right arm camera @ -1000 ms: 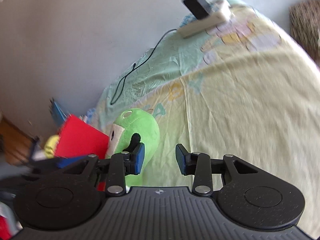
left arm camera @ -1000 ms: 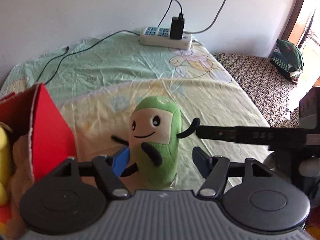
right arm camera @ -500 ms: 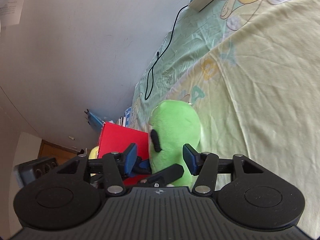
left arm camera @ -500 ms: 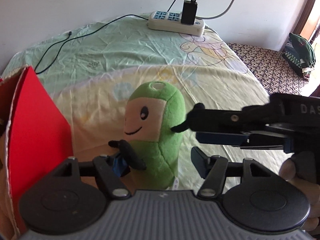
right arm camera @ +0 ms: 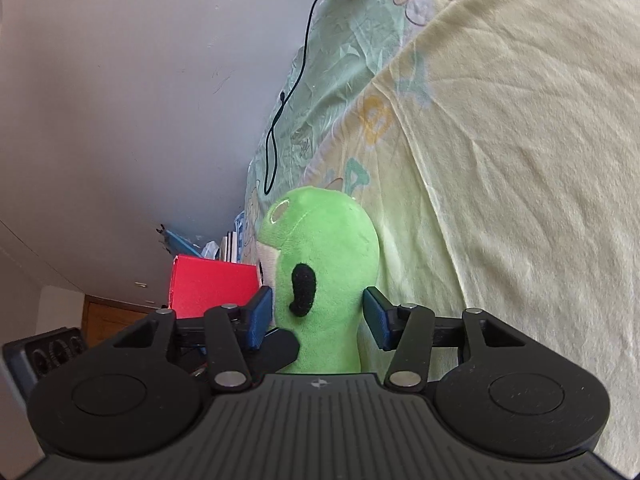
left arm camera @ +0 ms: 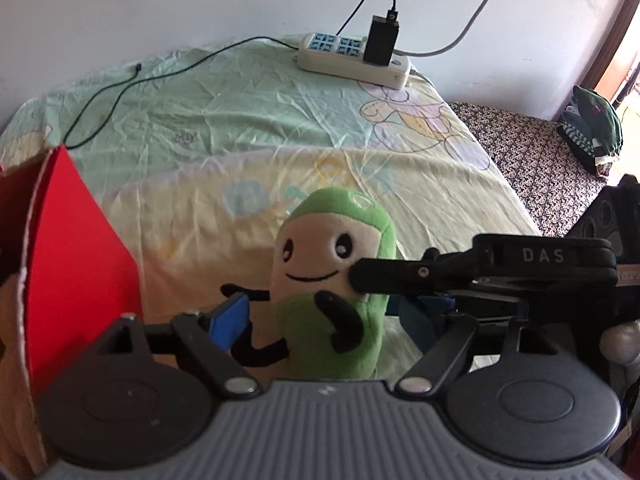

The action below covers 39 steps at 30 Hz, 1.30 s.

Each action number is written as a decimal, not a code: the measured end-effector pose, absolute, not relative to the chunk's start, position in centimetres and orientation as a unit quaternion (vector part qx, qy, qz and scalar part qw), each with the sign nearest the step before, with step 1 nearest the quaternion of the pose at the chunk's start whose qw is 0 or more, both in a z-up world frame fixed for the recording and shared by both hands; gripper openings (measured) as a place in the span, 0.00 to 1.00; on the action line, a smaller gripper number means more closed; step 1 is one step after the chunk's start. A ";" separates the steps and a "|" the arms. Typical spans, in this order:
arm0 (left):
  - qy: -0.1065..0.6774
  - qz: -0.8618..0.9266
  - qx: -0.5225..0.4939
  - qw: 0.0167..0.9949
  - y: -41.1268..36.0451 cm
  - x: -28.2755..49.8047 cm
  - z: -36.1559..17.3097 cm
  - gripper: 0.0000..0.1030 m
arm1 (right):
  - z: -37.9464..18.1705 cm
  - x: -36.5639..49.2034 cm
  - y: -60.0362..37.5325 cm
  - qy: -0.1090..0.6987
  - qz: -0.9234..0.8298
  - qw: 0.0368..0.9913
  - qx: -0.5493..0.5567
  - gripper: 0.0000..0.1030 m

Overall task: Organize objects
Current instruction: 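Lift the green bean plush with both grippers toward the red box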

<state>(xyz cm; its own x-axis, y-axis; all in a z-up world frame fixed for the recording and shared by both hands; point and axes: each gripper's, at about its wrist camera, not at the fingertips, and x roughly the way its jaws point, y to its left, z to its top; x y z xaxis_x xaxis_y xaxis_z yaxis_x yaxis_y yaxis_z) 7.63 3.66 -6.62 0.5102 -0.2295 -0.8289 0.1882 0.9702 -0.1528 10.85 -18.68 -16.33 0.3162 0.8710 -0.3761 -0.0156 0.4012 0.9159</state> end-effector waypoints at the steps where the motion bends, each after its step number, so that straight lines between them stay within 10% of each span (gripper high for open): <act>1: 0.485 -0.122 -0.023 0.865 3.5 7.9 -7.0 0.73 | -16.4 10.9 -18.6 0.488 0.327 0.679 0.441 0.51; 39: 0.379 -0.148 -0.029 0.913 3.4 -0.3 1.1 0.62 | -5.8 3.7 -17.8 0.373 0.369 0.751 0.402 0.47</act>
